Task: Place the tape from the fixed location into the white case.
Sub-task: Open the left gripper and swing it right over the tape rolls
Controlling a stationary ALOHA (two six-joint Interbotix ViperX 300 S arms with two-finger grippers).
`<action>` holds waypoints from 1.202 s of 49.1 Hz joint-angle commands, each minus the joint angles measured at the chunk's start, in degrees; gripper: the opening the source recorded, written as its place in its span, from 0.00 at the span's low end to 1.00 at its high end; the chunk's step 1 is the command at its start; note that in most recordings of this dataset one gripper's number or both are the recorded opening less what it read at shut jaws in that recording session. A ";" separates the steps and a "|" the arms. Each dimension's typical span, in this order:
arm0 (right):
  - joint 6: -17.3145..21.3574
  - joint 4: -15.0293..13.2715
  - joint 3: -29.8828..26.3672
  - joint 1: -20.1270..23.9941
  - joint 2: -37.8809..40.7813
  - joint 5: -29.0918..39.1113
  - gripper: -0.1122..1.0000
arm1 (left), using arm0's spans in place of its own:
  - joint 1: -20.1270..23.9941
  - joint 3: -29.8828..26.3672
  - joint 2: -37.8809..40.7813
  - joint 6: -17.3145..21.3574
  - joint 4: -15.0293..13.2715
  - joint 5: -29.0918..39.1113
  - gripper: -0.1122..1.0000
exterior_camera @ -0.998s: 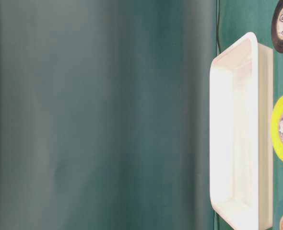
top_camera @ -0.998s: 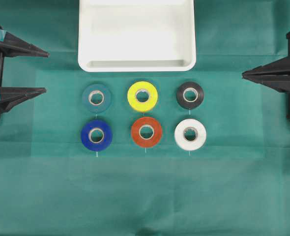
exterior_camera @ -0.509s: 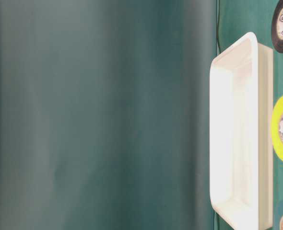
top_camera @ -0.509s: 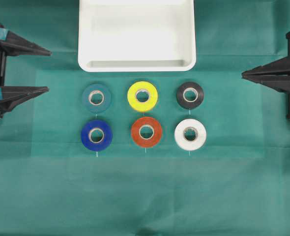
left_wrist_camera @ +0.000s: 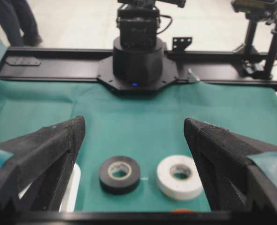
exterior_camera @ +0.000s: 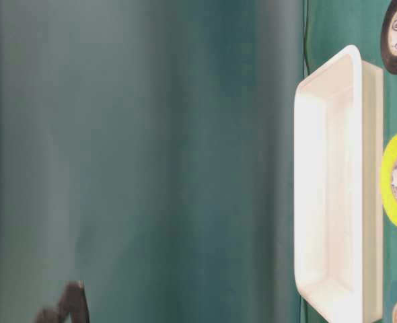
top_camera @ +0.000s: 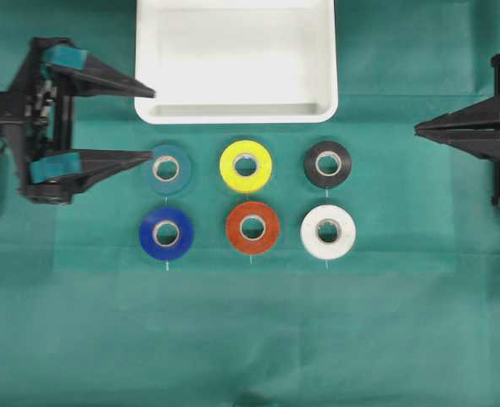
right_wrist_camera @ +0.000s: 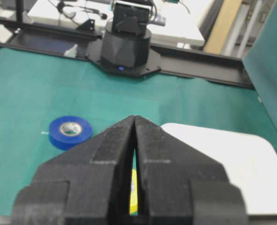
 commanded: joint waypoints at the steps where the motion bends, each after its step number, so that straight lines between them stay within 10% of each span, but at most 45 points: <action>1: -0.09 -0.09 -1.67 0.00 0.53 -0.18 0.10 | 0.09 -3.69 2.90 0.18 -0.09 -1.32 0.99; 59: -0.09 -0.53 -1.67 0.44 1.67 -0.18 0.10 | 1.05 -39.11 33.75 2.90 0.00 6.42 0.99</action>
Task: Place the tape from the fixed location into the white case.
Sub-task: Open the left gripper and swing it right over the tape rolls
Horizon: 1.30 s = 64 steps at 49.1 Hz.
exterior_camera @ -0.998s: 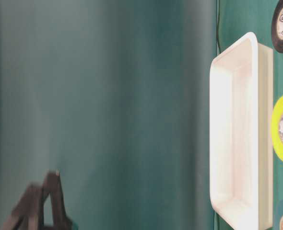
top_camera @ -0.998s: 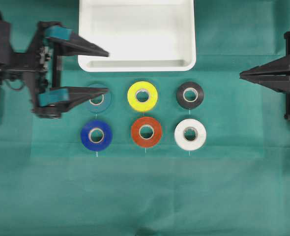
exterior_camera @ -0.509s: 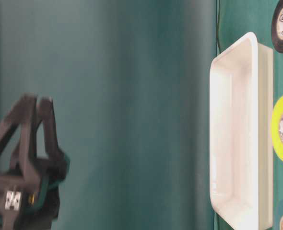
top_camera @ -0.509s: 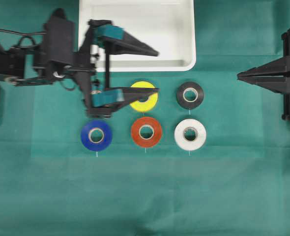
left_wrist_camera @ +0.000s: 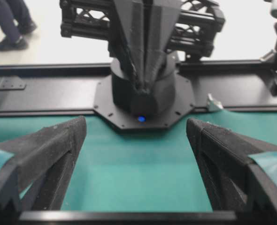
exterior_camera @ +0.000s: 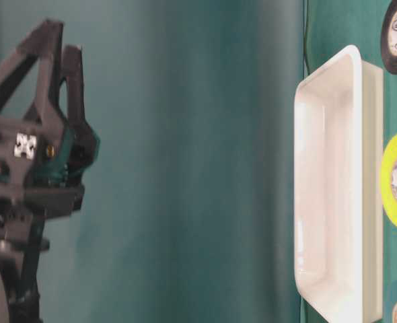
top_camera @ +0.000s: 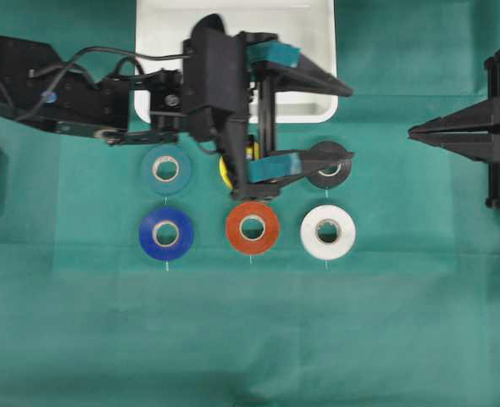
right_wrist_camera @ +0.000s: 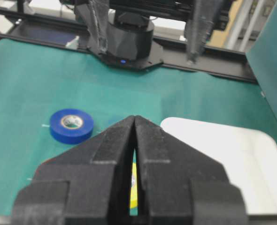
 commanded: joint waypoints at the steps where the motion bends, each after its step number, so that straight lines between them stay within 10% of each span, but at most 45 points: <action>1: -0.09 -0.09 -1.49 0.18 0.26 -0.26 0.10 | 0.35 -3.08 0.35 0.00 0.00 0.00 0.99; 40: 0.00 -0.09 -1.49 0.26 0.70 0.09 0.10 | 0.97 -5.62 1.41 0.00 0.00 7.03 0.99; 64: 0.00 -0.09 -1.41 0.26 1.05 0.18 0.10 | 1.32 -18.72 5.19 -0.35 0.00 36.12 0.99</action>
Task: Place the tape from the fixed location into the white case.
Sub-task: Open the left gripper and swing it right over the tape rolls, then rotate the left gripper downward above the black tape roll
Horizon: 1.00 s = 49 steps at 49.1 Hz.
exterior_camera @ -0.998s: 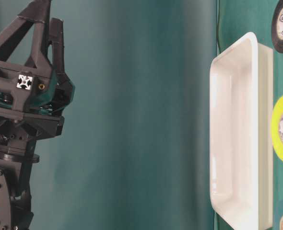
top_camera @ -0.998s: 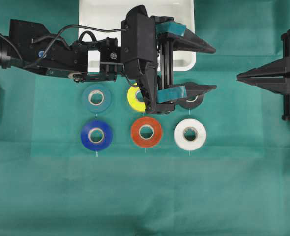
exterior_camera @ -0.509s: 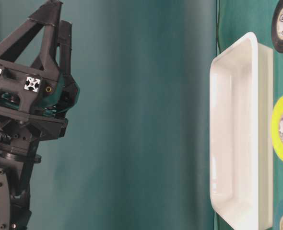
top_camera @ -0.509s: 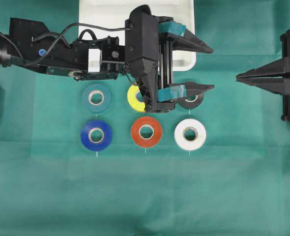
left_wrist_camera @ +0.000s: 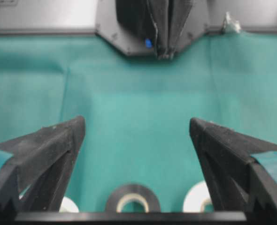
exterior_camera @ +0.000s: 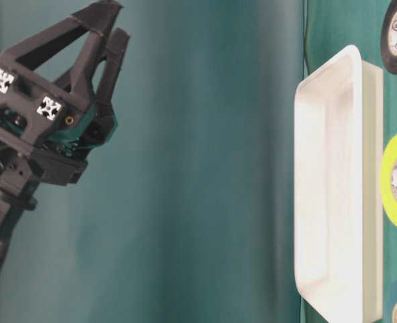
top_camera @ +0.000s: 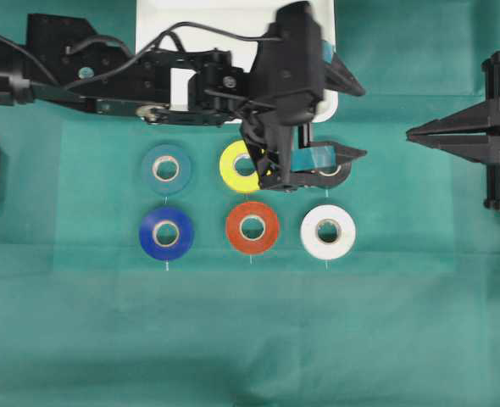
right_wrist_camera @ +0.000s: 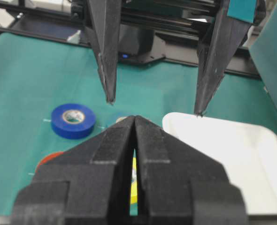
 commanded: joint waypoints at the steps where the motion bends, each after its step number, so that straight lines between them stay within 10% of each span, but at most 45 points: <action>1: 0.00 -0.09 -1.49 0.09 0.44 -0.26 0.10 | 0.18 -5.10 0.18 -0.09 0.00 6.68 0.99; 25: 0.00 -0.09 -1.49 0.09 0.79 -0.26 0.10 | -0.35 -29.09 10.46 0.26 0.18 41.57 0.99; 49: 0.00 -0.09 -1.49 0.09 1.05 -0.26 0.10 | -0.26 -36.12 13.62 -0.09 0.26 50.45 0.99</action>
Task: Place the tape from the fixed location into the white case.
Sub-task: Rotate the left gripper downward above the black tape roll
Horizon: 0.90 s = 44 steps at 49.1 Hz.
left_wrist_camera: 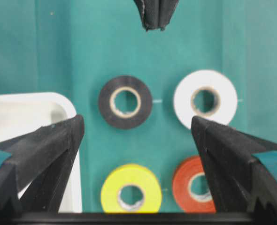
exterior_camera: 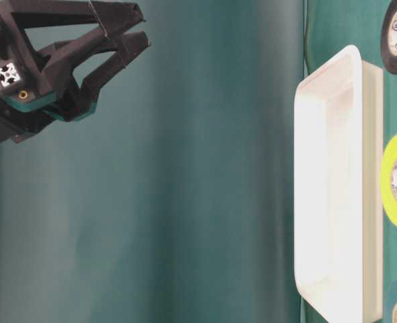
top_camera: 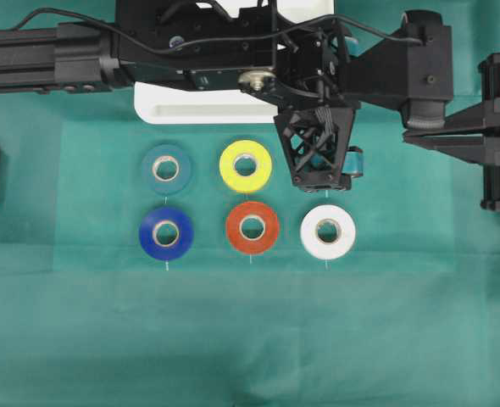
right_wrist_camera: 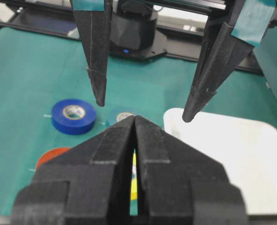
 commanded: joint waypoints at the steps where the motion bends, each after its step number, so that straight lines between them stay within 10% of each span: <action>1: 0.00 -0.09 -1.49 0.09 0.26 -0.26 0.10 | 0.09 -1.41 -1.14 -0.09 0.18 -0.09 0.99; 31: 0.18 -0.09 -1.49 0.09 0.26 0.44 0.10 | -0.35 -1.41 -1.05 0.70 0.26 -0.79 0.99; 44: 0.18 -0.09 -1.49 0.09 0.26 0.44 0.10 | -1.76 -1.14 -1.14 10.20 0.26 0.44 0.99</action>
